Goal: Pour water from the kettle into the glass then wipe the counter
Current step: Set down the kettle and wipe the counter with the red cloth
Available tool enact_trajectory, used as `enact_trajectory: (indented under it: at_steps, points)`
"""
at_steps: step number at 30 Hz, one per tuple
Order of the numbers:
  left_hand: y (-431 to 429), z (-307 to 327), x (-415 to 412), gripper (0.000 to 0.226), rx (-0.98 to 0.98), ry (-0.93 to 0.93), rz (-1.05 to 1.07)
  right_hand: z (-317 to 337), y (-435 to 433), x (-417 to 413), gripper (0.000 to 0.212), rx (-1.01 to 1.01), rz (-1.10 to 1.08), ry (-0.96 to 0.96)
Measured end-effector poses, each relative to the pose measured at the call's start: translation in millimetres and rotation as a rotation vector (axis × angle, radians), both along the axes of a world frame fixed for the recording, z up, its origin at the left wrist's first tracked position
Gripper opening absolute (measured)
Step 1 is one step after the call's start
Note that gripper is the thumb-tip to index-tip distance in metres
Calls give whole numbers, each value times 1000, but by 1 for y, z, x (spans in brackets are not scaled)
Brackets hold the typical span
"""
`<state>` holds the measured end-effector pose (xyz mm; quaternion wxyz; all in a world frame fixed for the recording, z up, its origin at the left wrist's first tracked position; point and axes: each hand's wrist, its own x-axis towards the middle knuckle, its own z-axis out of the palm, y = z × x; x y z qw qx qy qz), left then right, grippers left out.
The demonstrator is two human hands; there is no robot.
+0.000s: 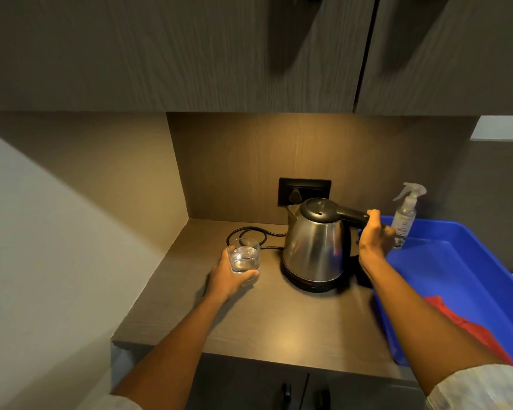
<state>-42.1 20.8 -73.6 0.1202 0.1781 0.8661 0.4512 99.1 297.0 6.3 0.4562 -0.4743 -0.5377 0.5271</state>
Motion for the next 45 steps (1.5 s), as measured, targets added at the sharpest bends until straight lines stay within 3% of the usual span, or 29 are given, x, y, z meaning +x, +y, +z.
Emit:
enact_trajectory:
  at_steps: [5, 7, 9, 12, 15, 17, 21, 25, 29, 33, 35, 37, 40, 45]
  points:
    - [3, 2, 11, 119, -11, 29, 51, -3, 2, 5, 49, 49, 113, -20]
    - [2, 2, 30, 112, 32, 230, 139, -2, 4, 10, 49, 71, 176, -62]
    - [2, -1, 54, 88, 102, 526, 166, -2, 7, 17, 49, 128, 175, -161]
    - [22, 3, 89, 54, 158, 783, 11, -4, 16, 45, 38, 219, 137, -362]
    - [63, 18, 127, 34, 200, 909, -264, -7, 35, 87, 15, 280, 295, -607]
    - [93, 32, 156, 27, 239, 980, -440, -3, 49, 117, 17, 294, 408, -828]
    - [154, 52, 206, 24, 188, 993, -736, 8, 73, 171, 28, 215, 540, -1221]
    - [206, 53, 233, 32, -91, 731, -948, 3, 91, 212, 48, 120, 576, -1484]
    - [243, 41, 231, 40, -399, 582, -993, -11, 95, 238, 66, -95, 592, -1381]
    - [262, 28, 223, 50, -515, 364, -953, -26, 95, 237, 102, -268, 559, -1132]
    - [267, 23, 220, 58, -517, 249, -900, -33, 94, 232, 109, -273, 529, -1084]
    - [272, 21, 216, 57, -539, 221, -877, -38, 92, 225, 99, -261, 531, -1086]
    - [275, 27, 214, 29, -589, 296, -936, -41, 90, 218, 47, -213, 540, -1015]
    - [252, 58, 207, 29, -445, 389, -966, -18, 79, 217, 32, -163, 549, -776]
